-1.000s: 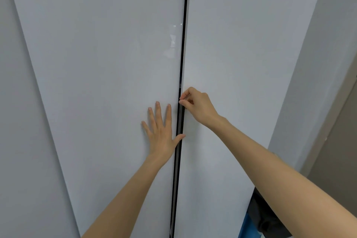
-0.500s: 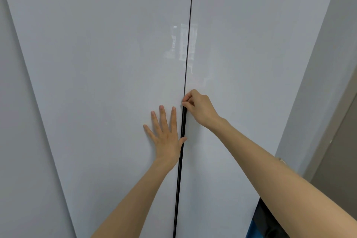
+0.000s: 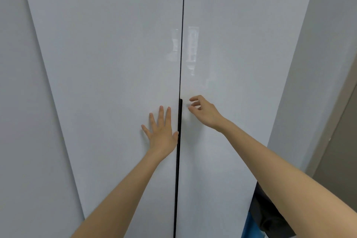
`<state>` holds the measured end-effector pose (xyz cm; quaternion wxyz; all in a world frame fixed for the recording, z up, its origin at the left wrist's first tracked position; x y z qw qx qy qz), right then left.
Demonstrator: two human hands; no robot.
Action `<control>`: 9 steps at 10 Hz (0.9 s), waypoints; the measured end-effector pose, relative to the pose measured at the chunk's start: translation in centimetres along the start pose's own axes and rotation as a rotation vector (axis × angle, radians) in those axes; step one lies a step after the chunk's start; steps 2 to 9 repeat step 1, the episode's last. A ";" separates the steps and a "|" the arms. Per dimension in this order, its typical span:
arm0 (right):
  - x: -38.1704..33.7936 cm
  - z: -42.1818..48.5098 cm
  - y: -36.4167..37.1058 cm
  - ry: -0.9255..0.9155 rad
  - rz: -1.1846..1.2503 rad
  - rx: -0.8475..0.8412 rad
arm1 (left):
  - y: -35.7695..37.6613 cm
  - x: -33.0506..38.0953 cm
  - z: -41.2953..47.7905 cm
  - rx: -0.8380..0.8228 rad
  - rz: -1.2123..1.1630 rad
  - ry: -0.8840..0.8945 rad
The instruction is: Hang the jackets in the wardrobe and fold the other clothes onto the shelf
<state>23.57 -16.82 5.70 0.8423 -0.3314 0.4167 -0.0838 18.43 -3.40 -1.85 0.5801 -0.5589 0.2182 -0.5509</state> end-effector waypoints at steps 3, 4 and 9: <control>-0.1 -2.7 -2.5 0.009 -0.046 0.035 | -2.2 0.3 -1.8 -0.008 -0.029 -0.030; -0.1 -2.7 -2.5 0.009 -0.046 0.035 | -2.2 0.3 -1.8 -0.008 -0.029 -0.030; -0.1 -2.7 -2.5 0.009 -0.046 0.035 | -2.2 0.3 -1.8 -0.008 -0.029 -0.030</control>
Point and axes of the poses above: each hand's wrist, its own z-axis towards the middle knuckle, its own y-axis out of the palm, x = y × z, the point moved 10 cm from there along z, towards the middle knuckle, and after that the axes turned 10 degrees about -y, right-handed, at the moved point
